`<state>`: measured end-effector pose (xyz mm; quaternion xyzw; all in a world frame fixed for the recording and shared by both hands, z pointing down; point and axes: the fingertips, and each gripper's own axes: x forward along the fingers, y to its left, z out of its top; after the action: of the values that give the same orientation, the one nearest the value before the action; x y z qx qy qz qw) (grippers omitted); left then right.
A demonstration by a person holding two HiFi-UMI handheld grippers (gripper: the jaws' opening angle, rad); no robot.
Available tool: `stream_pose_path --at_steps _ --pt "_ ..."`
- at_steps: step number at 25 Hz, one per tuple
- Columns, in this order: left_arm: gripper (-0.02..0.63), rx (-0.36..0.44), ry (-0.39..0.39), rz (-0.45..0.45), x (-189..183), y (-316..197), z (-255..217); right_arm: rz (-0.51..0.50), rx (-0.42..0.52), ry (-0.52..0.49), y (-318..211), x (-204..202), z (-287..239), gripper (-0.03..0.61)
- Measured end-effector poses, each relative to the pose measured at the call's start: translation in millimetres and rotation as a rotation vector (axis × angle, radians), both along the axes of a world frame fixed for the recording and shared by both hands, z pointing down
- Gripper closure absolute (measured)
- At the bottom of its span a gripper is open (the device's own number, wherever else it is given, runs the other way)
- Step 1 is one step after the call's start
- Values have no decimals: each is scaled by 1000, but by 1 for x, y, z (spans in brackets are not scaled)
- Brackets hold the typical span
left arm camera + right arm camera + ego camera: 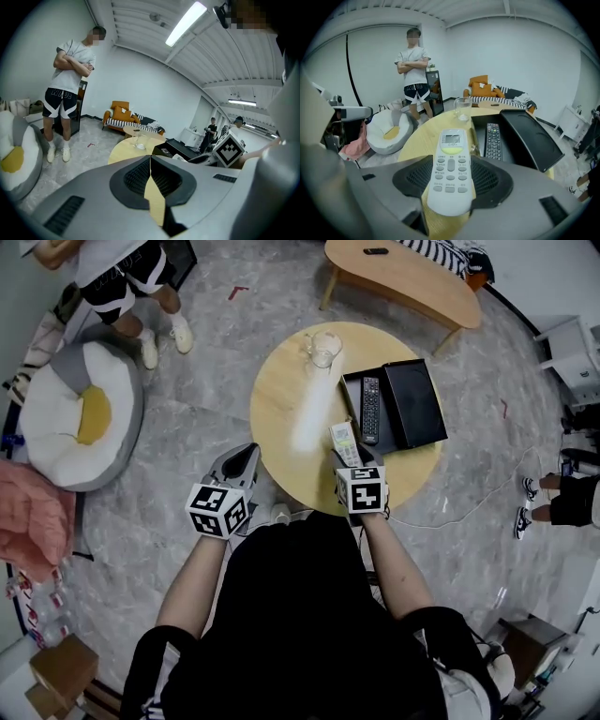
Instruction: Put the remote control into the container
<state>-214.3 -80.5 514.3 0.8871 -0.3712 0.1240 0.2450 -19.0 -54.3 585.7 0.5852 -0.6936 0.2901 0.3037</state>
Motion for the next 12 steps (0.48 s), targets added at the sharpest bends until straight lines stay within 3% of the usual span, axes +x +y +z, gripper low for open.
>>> stream_pose_path --at_steps 12 --pt "606 33 16 -42 54 -28 -25 50 1 23 -44 88 -14 316"
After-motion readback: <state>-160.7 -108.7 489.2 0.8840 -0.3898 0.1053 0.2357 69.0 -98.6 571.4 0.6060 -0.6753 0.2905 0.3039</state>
